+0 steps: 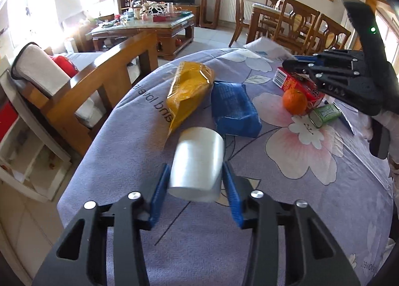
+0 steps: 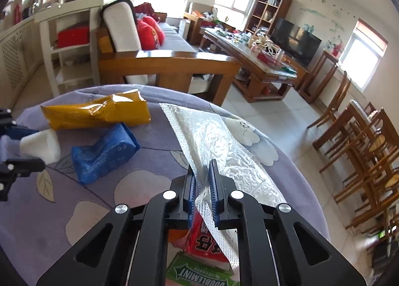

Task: Collect trash
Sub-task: 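Lift both items and carry them over the black bin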

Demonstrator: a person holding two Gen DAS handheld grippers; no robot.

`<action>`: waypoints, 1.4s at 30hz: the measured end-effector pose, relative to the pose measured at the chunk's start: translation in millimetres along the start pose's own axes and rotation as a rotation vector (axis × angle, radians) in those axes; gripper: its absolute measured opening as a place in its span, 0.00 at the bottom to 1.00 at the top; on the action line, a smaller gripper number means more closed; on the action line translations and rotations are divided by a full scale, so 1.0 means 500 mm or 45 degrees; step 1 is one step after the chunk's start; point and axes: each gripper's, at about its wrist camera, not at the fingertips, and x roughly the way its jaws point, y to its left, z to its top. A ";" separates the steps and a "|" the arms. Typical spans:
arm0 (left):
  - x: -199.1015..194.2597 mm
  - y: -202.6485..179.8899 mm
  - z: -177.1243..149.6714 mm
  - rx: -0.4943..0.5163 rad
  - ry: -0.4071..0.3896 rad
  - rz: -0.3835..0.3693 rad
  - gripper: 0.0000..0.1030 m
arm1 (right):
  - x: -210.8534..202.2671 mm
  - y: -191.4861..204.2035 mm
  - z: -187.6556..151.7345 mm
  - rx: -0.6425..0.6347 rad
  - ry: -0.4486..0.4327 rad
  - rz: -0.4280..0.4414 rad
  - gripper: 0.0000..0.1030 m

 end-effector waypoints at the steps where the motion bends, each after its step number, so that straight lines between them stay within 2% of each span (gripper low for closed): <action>1: -0.003 -0.001 -0.001 0.002 -0.008 -0.004 0.39 | -0.013 -0.002 -0.003 0.011 -0.012 0.010 0.09; 13: -0.067 -0.046 -0.024 -0.023 -0.136 -0.043 0.39 | -0.181 -0.021 -0.051 0.117 -0.130 0.154 0.08; 17: -0.098 -0.073 -0.032 -0.037 -0.189 -0.084 0.39 | -0.239 -0.029 -0.083 0.149 -0.167 0.189 0.08; 27: -0.146 -0.215 -0.025 0.038 -0.294 -0.176 0.39 | -0.375 -0.077 -0.193 0.263 -0.261 0.235 0.07; 31: -0.146 -0.276 -0.020 0.070 -0.304 -0.223 0.39 | -0.418 -0.115 -0.239 0.311 -0.278 0.238 0.07; 42: -0.128 -0.427 -0.003 0.184 -0.306 -0.271 0.39 | -0.524 -0.225 -0.387 0.460 -0.337 0.190 0.07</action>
